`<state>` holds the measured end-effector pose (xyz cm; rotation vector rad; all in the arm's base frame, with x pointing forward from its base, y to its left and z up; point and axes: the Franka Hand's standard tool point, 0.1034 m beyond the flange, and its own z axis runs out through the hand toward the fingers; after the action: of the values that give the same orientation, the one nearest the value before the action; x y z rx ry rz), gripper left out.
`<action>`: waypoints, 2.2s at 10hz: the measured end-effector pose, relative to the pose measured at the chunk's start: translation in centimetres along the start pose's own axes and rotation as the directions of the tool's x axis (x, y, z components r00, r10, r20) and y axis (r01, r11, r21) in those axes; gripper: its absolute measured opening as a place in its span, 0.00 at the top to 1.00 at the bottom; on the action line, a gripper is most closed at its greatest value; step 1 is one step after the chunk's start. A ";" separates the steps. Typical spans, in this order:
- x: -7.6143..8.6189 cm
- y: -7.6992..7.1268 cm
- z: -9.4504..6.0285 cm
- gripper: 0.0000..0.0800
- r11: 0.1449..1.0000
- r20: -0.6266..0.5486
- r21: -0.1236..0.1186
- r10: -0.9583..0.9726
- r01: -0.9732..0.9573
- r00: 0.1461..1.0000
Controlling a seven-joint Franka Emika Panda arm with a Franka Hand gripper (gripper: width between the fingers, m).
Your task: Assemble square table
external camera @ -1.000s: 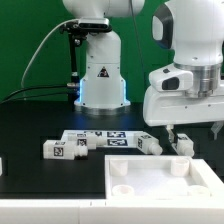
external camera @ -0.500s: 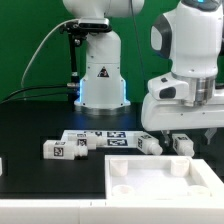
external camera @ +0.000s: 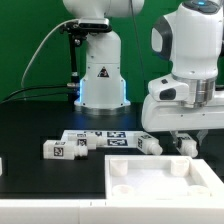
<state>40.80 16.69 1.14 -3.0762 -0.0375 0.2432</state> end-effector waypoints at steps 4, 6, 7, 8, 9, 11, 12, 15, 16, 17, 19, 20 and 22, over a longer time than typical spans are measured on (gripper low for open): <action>1.4 0.1 -2.7 0.64 0.909 -0.070 -0.029 -0.416 0.415 0.907; 1.4 0.4 -2.5 0.64 0.845 -0.059 -0.041 -0.535 0.533 0.843; 1.6 0.2 -2.6 0.64 0.783 -0.062 -0.063 -0.622 0.619 0.781; 2.3 -0.6 -3.0 0.64 0.635 -0.078 -0.122 -0.772 0.763 0.631; 2.6 -1.3 -3.3 0.64 0.483 -0.070 -0.163 -0.876 0.861 0.478; 2.8 -2.5 -2.8 0.64 0.261 -0.040 -0.213 -0.965 0.941 0.259; 2.8 -2.0 -2.7 0.64 0.224 -0.024 -0.209 -0.974 0.952 0.224; 3.2 -1.4 -2.6 0.64 -0.051 0.032 -0.235 -0.998 0.971 -0.045; 3.0 -0.7 -2.1 0.64 -0.245 0.068 -0.254 -0.969 0.935 -0.236; 2.9 -0.2 -1.8 0.64 -0.412 0.116 -0.234 -0.911 0.881 -0.395; 3.1 0.2 -2.0 0.64 -0.517 0.148 -0.229 -0.856 0.825 -0.496; 3.0 0.3 -1.8 0.64 -0.581 0.168 -0.213 -0.814 0.785 -0.557; 2.9 0.0 -1.9 0.64 -0.679 0.197 -0.212 -0.734 0.703 -0.649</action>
Offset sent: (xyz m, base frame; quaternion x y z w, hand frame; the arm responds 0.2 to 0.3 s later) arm 0.0073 0.0048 0.0265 -0.0340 0.0738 -0.2286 0.9701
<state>43.98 16.65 2.51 -1.2745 -2.9770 -0.1737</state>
